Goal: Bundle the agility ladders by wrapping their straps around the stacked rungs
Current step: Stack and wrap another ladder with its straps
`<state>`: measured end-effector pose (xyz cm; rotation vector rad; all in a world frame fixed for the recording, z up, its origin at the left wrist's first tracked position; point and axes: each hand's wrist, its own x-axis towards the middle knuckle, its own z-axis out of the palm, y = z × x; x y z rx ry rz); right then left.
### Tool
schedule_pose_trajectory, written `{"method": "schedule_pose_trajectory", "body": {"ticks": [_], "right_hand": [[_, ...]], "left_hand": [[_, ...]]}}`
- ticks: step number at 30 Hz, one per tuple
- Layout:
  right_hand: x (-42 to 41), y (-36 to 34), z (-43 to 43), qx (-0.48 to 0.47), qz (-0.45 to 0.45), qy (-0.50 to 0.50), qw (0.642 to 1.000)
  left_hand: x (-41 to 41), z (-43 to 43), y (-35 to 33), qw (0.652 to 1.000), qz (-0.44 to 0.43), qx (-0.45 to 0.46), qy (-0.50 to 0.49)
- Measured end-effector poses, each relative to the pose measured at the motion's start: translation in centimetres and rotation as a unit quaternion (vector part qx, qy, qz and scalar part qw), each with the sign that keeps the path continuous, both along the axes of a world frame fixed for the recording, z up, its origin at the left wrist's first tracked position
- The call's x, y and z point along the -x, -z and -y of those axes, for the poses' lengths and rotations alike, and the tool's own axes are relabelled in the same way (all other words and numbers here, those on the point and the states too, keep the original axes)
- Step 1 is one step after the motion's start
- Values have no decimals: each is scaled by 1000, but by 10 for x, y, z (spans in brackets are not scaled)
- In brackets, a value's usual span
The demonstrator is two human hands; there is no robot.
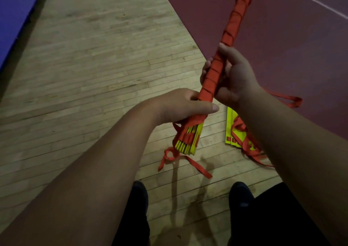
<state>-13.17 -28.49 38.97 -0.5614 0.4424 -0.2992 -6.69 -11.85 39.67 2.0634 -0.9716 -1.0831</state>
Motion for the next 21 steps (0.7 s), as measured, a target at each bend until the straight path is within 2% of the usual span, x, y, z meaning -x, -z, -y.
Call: {"method": "schedule_pose_trajectory", "body": {"ticks": [5,11,13,16,21], "right_hand": [[3,-6,-9,-9,27,-37,999],[-5,1,-6,36,-47,-16,998],[-7,7,-3,103,-99,-5,990],[-8,18,-1,195,-189,19,962],[-11,26,-1,242,-269,57,930]], "left_hand": [[2,0,-3,997,-55,48,-28],[-1,0,-5,997,-52,35,-35],[-8,-1,-3,1000,-3,6,-31],[-14,-2,4,991,116,-67,16],[6,11,19,934,308,-158,85]]}}
